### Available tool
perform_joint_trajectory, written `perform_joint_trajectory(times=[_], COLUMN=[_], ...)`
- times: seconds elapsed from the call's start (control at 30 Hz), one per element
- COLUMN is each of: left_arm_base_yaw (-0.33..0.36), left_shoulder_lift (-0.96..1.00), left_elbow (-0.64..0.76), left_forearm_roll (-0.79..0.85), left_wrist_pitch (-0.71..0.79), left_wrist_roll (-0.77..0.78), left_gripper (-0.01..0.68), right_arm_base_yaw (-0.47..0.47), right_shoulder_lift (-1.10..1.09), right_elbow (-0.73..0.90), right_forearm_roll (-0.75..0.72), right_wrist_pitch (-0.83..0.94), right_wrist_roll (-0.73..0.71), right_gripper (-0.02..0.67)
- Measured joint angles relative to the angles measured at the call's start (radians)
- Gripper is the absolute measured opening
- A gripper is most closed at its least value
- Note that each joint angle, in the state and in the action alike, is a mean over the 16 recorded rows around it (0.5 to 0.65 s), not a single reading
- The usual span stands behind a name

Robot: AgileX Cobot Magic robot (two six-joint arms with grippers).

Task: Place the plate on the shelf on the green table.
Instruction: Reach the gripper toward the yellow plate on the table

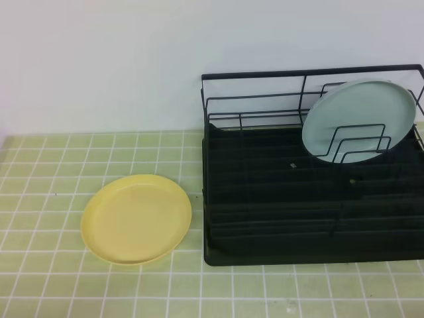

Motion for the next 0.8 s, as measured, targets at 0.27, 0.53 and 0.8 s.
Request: perform_joint_trajectory(times=[0.27,0.53,0.8], left_arm_base_yaw=[0.0,0.0,0.0], left_shoulder_lift=[0.001,0.001,0.001], left_elbow=[0.0,0.0,0.0], left_forearm_roll=[0.0,0.0,0.0], left_wrist_pitch=[0.0,0.0,0.0], left_wrist_roll=[0.0,0.0,0.001], left_gripper=[-0.002,-0.002,-0.002], right_arm_base_yaw=[0.0,0.0,0.0], right_shoulder_lift=[0.0,0.0,0.0], right_elbow=[0.0,0.0,0.0], right_forearm_roll=[0.0,-0.001,-0.001], right_wrist_pitch=[0.0,0.0,0.0], right_wrist_roll=[0.0,0.0,0.0], right_gripper=[-0.001,-0.001,-0.001])
